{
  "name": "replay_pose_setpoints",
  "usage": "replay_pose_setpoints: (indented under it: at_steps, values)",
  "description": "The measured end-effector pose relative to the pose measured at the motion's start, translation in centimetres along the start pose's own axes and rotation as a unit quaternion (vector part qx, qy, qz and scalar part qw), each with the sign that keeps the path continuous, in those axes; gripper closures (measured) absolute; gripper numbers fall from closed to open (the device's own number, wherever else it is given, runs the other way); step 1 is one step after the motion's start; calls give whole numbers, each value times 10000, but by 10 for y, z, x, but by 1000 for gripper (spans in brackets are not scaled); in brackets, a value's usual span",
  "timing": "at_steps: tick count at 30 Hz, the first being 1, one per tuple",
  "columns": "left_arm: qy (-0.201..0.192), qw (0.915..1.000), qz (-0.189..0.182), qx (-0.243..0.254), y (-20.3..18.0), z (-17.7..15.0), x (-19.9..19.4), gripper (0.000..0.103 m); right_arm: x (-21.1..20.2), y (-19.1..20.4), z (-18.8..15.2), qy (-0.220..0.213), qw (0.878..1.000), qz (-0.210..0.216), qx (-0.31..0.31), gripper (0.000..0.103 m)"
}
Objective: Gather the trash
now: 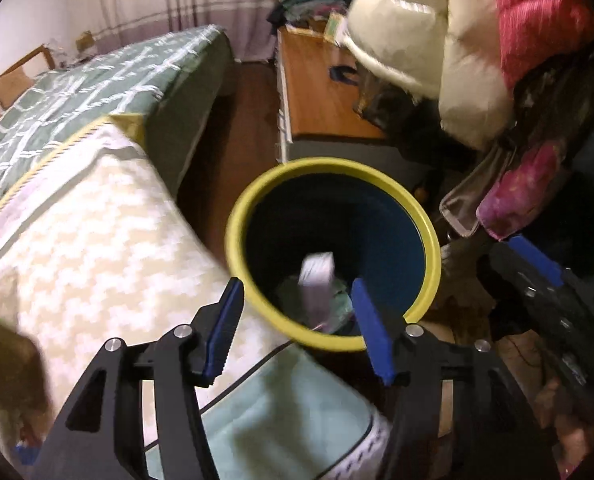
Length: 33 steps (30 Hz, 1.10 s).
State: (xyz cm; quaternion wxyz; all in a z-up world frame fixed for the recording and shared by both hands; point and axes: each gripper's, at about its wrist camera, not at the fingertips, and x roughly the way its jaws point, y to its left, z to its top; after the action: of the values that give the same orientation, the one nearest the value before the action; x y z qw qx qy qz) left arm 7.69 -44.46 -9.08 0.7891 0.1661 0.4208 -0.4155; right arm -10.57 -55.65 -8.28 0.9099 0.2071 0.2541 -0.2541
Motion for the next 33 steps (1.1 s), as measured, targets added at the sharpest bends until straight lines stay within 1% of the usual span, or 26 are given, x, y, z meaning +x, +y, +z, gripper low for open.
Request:
replay_pose_setpoints:
  at_steps: [3, 5, 6, 7, 10, 11, 13, 14, 17, 18, 22, 25, 27, 29, 30, 32, 33]
  values:
    - [-307, 9992, 131, -210, 25, -19, -38, 41, 3, 13, -3, 52, 9999, 89, -103, 57]
    - [-515, 9975, 280, -392, 44, -36, -64, 32, 6, 25, -6, 117, 9996, 163, -204, 57]
    - [-598, 9965, 340, -475, 53, -44, -75, 29, 8, 31, -7, 152, 9994, 206, -249, 57]
    - [-718, 9946, 457, -596, 65, -56, -91, 25, 10, 37, -9, 190, 9990, 255, -299, 57]
    - [-991, 9870, 853, -936, 96, -88, -130, 17, 17, 64, -14, 316, 9973, 447, -498, 57]
    - [-1102, 9823, 1042, -1100, 110, -102, -146, 14, 18, 71, -16, 345, 9966, 503, -554, 57]
    - [-1254, 9740, 1347, -1319, 129, -121, -169, 13, 22, 89, -20, 405, 9947, 638, -701, 57]
    - [-1352, 9675, 1565, -1455, 141, -134, -184, 13, 23, 101, -22, 438, 9933, 720, -788, 57]
    - [-1526, 9531, 1936, -1756, 169, -161, -216, 11, 26, 135, -28, 519, 9885, 973, -1033, 57]
    - [-1599, 9458, 2091, -1900, 181, -173, -229, 10, 26, 145, -30, 546, 9868, 1051, -1103, 57]
    - [-1722, 9290, 2393, -2236, 212, -204, -260, 10, 26, 193, -39, 642, 9773, 1414, -1440, 56]
    - [-1779, 9182, 2592, -2410, 228, -221, -273, 10, 26, 238, -45, 717, 9670, 1706, -1749, 56]
    - [-1793, 9152, 2605, -2500, 237, -229, -278, 10, 24, 265, -43, 706, 9605, 1896, -1911, 56]
    - [-1796, 9145, 2587, -2539, 240, -235, -277, 10, 22, 286, -37, 673, 9544, 2092, -2020, 56]
    - [-1794, 9149, 2570, -2545, 242, -237, -277, 10, 21, 299, -33, 644, 9509, 2188, -2091, 53]
    - [-1779, 9162, 2543, -2537, 240, -238, -274, 10, 20, 323, -28, 562, 9453, 2272, -2272, 48]
    - [-1760, 9176, 2512, -2528, 242, -239, -273, 10, 22, 333, -25, 534, 9429, 2285, -2363, 47]
